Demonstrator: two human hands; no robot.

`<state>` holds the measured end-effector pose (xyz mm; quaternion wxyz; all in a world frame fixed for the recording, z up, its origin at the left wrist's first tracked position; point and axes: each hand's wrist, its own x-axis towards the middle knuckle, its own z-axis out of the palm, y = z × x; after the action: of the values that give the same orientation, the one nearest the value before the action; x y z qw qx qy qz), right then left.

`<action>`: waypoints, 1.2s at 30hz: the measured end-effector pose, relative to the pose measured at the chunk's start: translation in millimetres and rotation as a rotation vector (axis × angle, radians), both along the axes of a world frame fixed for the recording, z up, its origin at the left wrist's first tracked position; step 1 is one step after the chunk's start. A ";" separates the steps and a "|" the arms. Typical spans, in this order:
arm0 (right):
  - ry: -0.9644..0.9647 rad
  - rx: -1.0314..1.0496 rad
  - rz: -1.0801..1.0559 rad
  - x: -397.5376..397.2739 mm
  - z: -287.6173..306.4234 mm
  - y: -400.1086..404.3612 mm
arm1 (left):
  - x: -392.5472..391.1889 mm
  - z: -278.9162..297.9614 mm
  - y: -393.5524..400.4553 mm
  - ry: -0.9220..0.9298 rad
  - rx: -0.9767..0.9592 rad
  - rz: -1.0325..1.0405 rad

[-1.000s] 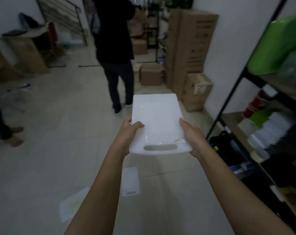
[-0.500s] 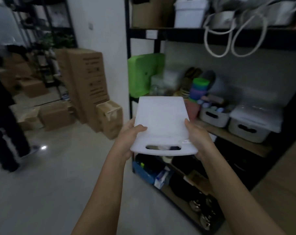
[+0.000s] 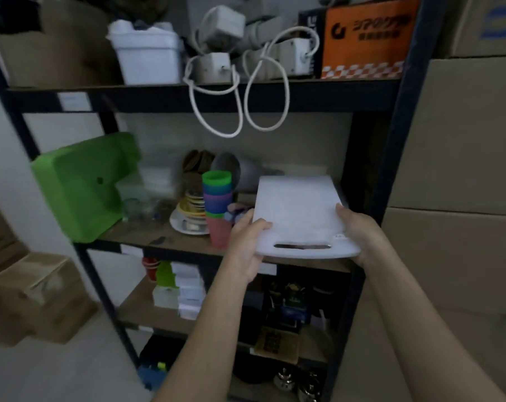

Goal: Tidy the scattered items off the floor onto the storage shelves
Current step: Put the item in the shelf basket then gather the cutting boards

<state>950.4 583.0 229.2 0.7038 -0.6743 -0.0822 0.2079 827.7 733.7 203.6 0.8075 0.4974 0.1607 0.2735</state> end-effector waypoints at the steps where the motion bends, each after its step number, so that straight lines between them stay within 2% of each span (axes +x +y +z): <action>1: 0.013 -0.005 -0.031 9.0 -0.6 3.2 | 13.7 -2.6 4.4 0.032 0.022 -0.009; 4: 0.106 0.057 -0.103 31.8 -1.7 12.9 | 49.3 -5.8 18.4 0.098 0.084 -0.049; 11: 0.300 0.484 -0.136 43.9 -21.6 11.1 | 126.7 -15.2 39.2 0.203 0.089 -0.083; 14: 0.366 0.552 -0.175 41.5 -35.3 20.2 | 150.0 -22.6 45.5 0.236 0.109 -0.075; 16: 0.394 0.560 -0.248 43.5 -37.6 29.9 | 163.2 -23.9 50.4 0.274 0.208 -0.049; 19: 0.323 0.457 -0.339 49.4 -38.0 45.5 | 176.8 -22.4 57.4 0.409 0.521 -0.016; 22: 0.287 0.294 -0.324 58.0 -40.2 53.7 | 184.3 -23.5 61.9 0.593 0.888 -0.041; 25: 0.256 0.085 -0.273 68.2 -38.9 56.2 | 189.4 -21.1 60.9 0.670 1.094 -0.081; 29: 0.259 -0.130 -0.207 76.7 -42.1 54.1 | 189.5 -22.4 60.4 0.644 1.187 -0.182; 32: 0.241 -0.197 -0.173 77.8 -46.2 52.8 | 188.9 -28.4 64.5 0.575 1.158 -0.186; 36: 0.211 -0.279 -0.172 83.2 -52.3 53.8 | 189.8 -24.5 65.2 0.606 1.109 -0.216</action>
<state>1033.6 636.8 176.9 0.6233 -0.7444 0.0798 0.2258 1017.5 798.9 179.1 0.3720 0.9098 0.1656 0.0801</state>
